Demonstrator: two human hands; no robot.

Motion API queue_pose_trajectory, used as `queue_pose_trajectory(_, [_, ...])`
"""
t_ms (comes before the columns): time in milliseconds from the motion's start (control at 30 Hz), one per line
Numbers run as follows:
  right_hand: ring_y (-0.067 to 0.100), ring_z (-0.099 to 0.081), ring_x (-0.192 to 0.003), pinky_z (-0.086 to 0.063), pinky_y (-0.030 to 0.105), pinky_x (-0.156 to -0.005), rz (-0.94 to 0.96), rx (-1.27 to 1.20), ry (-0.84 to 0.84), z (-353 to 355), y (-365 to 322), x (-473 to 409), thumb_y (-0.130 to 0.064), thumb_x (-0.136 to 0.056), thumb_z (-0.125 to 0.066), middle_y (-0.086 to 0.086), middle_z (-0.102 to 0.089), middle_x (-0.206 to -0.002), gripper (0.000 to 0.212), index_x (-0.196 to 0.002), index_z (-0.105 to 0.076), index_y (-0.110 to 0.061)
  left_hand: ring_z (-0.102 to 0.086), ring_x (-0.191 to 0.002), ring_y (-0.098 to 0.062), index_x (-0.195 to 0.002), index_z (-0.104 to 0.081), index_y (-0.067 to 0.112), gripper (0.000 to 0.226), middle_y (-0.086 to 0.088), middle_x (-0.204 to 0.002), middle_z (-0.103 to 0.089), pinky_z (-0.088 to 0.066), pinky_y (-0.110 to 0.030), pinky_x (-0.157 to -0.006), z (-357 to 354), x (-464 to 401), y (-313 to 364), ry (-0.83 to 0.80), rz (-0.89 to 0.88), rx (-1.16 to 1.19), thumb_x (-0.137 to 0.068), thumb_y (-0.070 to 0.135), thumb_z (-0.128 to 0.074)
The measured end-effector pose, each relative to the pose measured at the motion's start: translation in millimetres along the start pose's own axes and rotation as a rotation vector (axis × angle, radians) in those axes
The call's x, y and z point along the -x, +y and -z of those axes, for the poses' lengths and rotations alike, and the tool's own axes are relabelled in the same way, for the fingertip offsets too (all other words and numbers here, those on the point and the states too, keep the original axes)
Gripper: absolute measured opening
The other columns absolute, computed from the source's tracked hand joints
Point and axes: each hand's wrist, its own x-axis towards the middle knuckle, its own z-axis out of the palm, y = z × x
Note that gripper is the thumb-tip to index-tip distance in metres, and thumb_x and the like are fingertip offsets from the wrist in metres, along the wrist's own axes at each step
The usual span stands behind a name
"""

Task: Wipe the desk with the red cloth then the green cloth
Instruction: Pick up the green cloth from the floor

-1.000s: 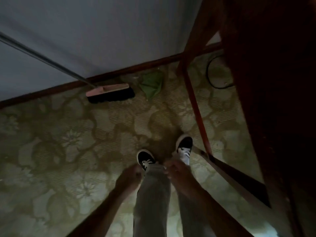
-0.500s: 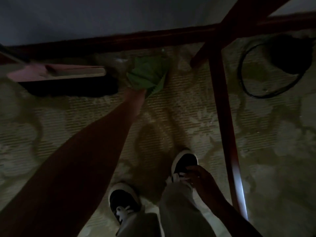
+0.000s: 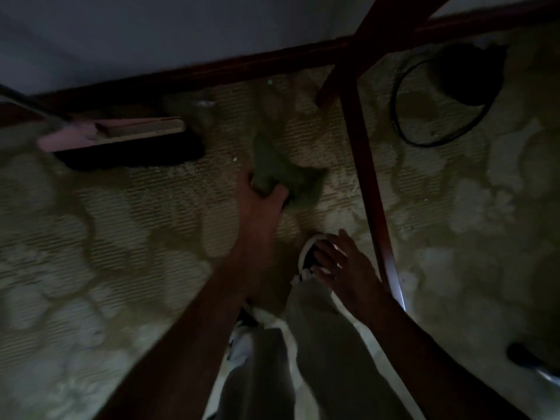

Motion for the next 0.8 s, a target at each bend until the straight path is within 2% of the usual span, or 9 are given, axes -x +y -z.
queue_pose_trajectory(67, [0.021,-0.067,-0.1,-0.056,0.041,-0.082,-0.063,-0.183,-0.085,-31,8,44,-0.056,-0.069,-0.076,0.0,-0.064,-0.113,0.062,-0.118,-0.051,-0.027,-0.067,-0.094,-0.025,-0.112,-0.057,0.02,0.038,-0.005,-0.1,-0.068,-0.058,-0.038,-0.075,32,72,19,-0.054,0.023,0.044,-0.076,0.013,-0.069])
queue_pose_trajectory(200, [0.032,-0.048,-0.131,-0.047,0.046,-0.102,-0.035,-0.37,-0.301,-82,13,162,-0.064,-0.087,-0.05,0.018,-0.047,-0.144,0.081,-0.146,-0.037,-0.01,-0.068,-0.097,-0.036,-0.115,-0.064,0.019,0.047,-0.014,-0.104,-0.071,-0.057,-0.048,-0.076,92,204,80,-0.132,0.141,0.052,-0.07,0.017,-0.075])
queue_pose_trajectory(333, [0.029,-0.062,-0.118,-0.054,0.041,-0.093,0.036,-0.288,-0.149,-110,4,298,-0.028,-0.095,-0.053,0.015,-0.066,-0.124,0.039,-0.126,-0.058,-0.005,-0.069,-0.1,-0.03,-0.115,-0.066,0.026,0.056,-0.008,-0.108,-0.072,-0.059,-0.045,-0.075,135,312,153,-0.088,0.151,-0.087,-0.062,0.036,-0.081])
queue_pose_trajectory(433, [0.029,-0.065,-0.113,-0.051,0.048,-0.097,0.129,-0.099,-0.016,-120,2,384,-0.027,-0.088,-0.066,0.013,-0.068,-0.121,0.045,-0.127,-0.057,-0.008,-0.07,-0.101,-0.024,-0.109,-0.07,0.034,0.055,-0.002,-0.109,-0.073,-0.06,-0.034,-0.071,145,377,204,-0.002,0.169,-0.034,-0.058,0.047,-0.089])
queue_pose_trajectory(500, [0.018,-0.069,-0.105,-0.056,0.037,-0.092,0.192,-0.034,0.062,-122,-5,440,-0.038,-0.077,-0.074,0.007,-0.071,-0.115,0.056,-0.122,-0.061,-0.008,-0.069,-0.101,-0.021,-0.102,-0.069,0.042,0.037,0.008,-0.103,-0.073,-0.06,-0.027,-0.065,144,413,233,0.088,0.166,-0.08,-0.068,0.039,-0.083])
queue_pose_trajectory(600, [0.005,-0.072,-0.085,-0.055,0.015,-0.067,0.252,-0.157,0.018,-105,-26,513,-0.012,-0.085,-0.066,-0.002,-0.077,-0.094,0.025,-0.109,-0.066,-0.005,-0.065,-0.093,-0.009,-0.099,-0.068,0.05,0.05,0.017,-0.098,-0.07,-0.057,-0.018,-0.063,121,465,278,0.126,0.136,-0.205,-0.053,0.065,-0.082])
queue_pose_trajectory(633, [0.006,-0.072,-0.085,-0.055,0.016,-0.066,0.274,-0.18,0.001,-96,-34,533,-0.009,-0.084,-0.065,-0.002,-0.077,-0.094,0.026,-0.11,-0.066,-0.004,-0.062,-0.087,-0.005,-0.107,-0.069,0.043,0.056,0.013,-0.103,-0.07,-0.053,-0.013,-0.062,108,481,291,0.115,0.115,-0.243,-0.057,0.065,-0.081])
queue_pose_trajectory(700, [0.014,-0.071,-0.098,-0.058,0.03,-0.08,0.332,-0.202,-0.015,-70,-53,562,-0.026,-0.073,-0.079,0.002,-0.075,-0.105,0.049,-0.116,-0.066,-0.007,-0.058,-0.081,0.0,-0.12,-0.066,0.025,0.039,0.005,-0.102,-0.067,-0.045,-0.007,-0.059,78,512,314,0.116,0.082,-0.263,-0.082,0.031,-0.074])
queue_pose_trajectory(800, [0.026,-0.062,-0.117,-0.045,0.047,-0.103,0.441,-0.196,-0.053,-22,-87,596,-0.053,-0.054,-0.087,0.009,-0.067,-0.123,0.081,-0.122,-0.065,-0.016,-0.068,-0.082,0.0,-0.111,-0.061,0.041,0.037,0.016,-0.095,-0.066,-0.049,-0.008,-0.055,26,551,331,0.06,-0.046,-0.297,-0.086,0.016,-0.072])
